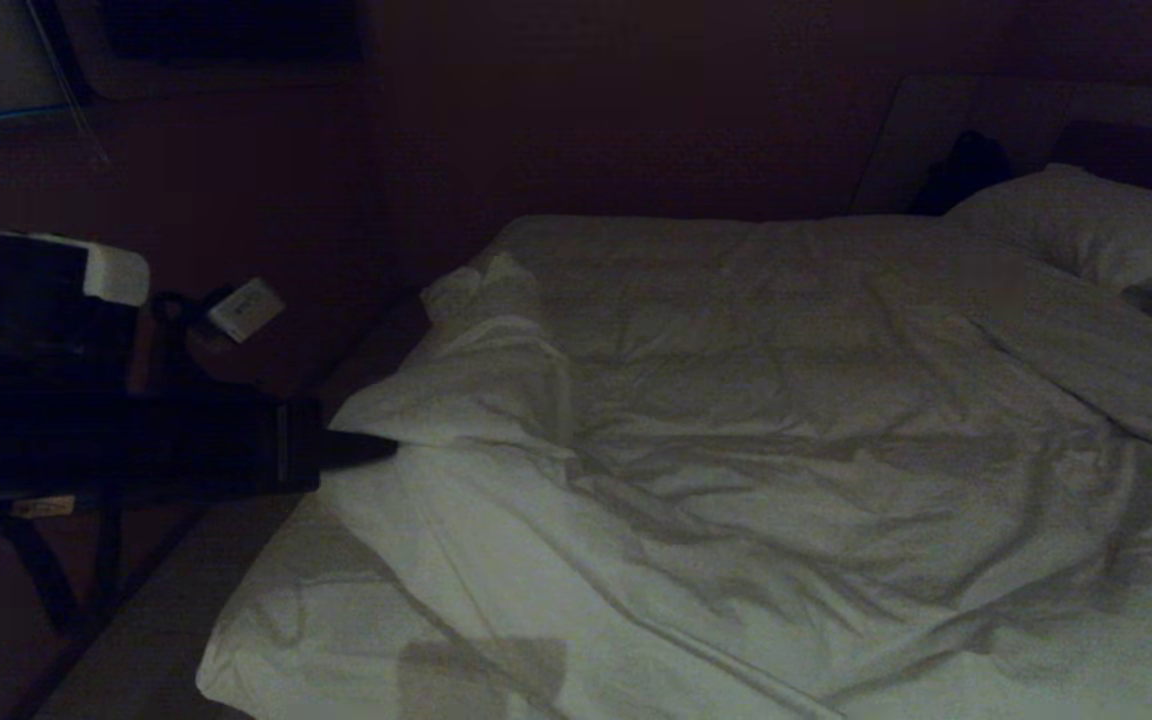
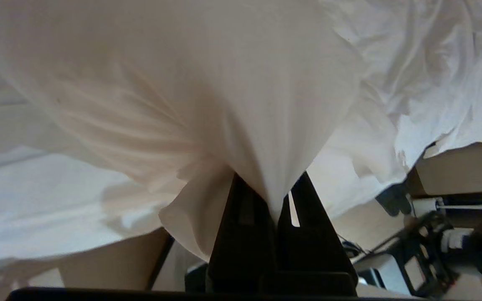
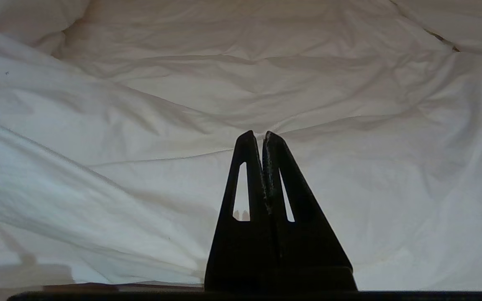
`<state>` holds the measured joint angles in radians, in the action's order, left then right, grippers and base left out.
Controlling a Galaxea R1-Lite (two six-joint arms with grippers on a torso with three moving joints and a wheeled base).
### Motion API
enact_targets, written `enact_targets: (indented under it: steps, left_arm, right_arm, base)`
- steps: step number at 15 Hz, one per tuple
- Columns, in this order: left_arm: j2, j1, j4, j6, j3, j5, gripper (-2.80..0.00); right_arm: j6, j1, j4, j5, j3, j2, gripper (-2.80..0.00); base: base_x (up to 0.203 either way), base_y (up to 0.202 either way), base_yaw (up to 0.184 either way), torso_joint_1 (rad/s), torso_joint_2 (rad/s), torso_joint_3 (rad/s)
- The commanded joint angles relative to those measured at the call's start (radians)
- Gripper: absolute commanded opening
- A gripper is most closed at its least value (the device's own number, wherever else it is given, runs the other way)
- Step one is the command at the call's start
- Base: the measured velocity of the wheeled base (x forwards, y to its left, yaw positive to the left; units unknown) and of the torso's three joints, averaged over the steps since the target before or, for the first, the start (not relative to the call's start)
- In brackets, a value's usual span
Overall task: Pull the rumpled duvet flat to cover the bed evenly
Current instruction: Flatten the corners of the folded blanket
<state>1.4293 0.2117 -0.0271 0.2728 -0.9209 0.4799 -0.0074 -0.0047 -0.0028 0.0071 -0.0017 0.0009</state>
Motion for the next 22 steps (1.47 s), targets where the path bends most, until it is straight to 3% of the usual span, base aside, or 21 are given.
enact_targets:
  steps: [1, 4, 9, 13, 22]
  left_arm:
    - [-0.031, 0.005, -0.032, 0.002, -0.023, 0.002, -2.80]
    - [-0.043, 0.005, -0.047, 0.000, -0.033, -0.003, -2.80]
    - [-0.070, 0.008, -0.050, -0.009, -0.044, -0.114, -2.80]
    - [-0.089, 0.051, -0.084, -0.014, -0.058, -0.200, -2.80]
    - [-0.130, 0.078, -0.256, -0.012, -0.130, -0.222, -2.80]
  right_arm:
    - [0.000, 0.000, 0.000, 0.001, 0.000, 0.001, -2.80]
    - [0.000, 0.000, 0.000, 0.001, 0.000, 0.001, -2.80]
    - [0.000, 0.000, 0.000, 0.001, 0.000, 0.001, -2.80]
    - [0.000, 0.000, 0.000, 0.001, 0.000, 0.001, -2.80]
    - [0.000, 0.000, 0.000, 0.001, 0.000, 0.001, -2.80]
  base:
    - [0.000, 0.000, 0.000, 0.000, 0.00, 0.000]
    - [0.000, 0.000, 0.000, 0.000, 0.00, 0.000]
    - [0.000, 0.000, 0.000, 0.000, 0.00, 0.000]
    - [0.000, 0.000, 0.000, 0.000, 0.00, 0.000]
    - [0.000, 0.000, 0.000, 0.000, 0.00, 0.000]
